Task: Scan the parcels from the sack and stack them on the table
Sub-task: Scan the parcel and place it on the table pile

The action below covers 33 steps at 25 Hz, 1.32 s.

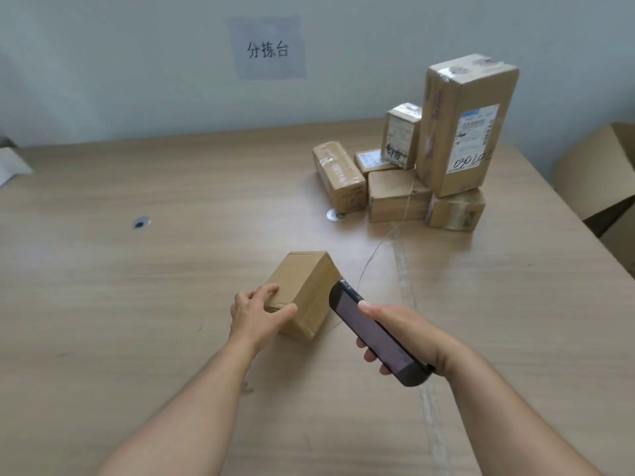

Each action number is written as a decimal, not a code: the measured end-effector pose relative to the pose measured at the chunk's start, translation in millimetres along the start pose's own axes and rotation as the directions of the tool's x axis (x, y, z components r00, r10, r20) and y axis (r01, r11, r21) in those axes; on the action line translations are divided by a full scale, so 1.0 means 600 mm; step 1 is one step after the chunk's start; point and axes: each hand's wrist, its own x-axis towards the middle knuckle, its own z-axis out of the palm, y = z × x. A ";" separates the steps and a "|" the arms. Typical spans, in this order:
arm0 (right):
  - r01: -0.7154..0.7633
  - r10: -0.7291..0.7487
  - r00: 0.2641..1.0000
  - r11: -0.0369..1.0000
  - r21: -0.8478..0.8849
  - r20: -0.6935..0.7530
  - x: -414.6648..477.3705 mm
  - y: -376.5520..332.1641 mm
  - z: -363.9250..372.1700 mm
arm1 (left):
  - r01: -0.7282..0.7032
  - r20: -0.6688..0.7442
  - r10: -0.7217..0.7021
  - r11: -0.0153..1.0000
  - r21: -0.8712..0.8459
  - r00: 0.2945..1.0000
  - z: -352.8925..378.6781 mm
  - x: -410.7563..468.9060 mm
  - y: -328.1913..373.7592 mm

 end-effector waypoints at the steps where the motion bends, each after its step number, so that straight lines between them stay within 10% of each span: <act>1: 0.000 0.000 1.000 1.000 -0.004 0.008 -0.005 0.003 0.006 | 0.027 0.025 -0.026 0.997 -0.077 0.999 -0.007 -0.008 -0.009; 6: 0.037 -0.038 0.999 0.999 -0.026 -0.006 -0.032 0.003 0.037 | 0.156 -0.039 -0.174 0.946 -0.283 0.984 -0.044 -0.016 -0.045; 16: 0.003 -0.007 0.996 0.999 -0.051 -0.083 -0.064 0.009 0.085 | 0.079 -0.036 -0.071 0.898 0.432 0.997 -0.057 0.009 -0.033; 25: -0.154 0.152 0.988 0.964 -0.215 -0.029 -0.042 0.027 0.122 | 0.050 0.161 -0.046 0.999 -0.021 0.986 -0.148 0.055 -0.073; 33: -0.178 0.192 0.981 0.937 -0.301 0.015 -0.005 0.007 0.133 | -0.072 0.174 0.071 0.997 -0.006 0.982 -0.191 0.058 -0.066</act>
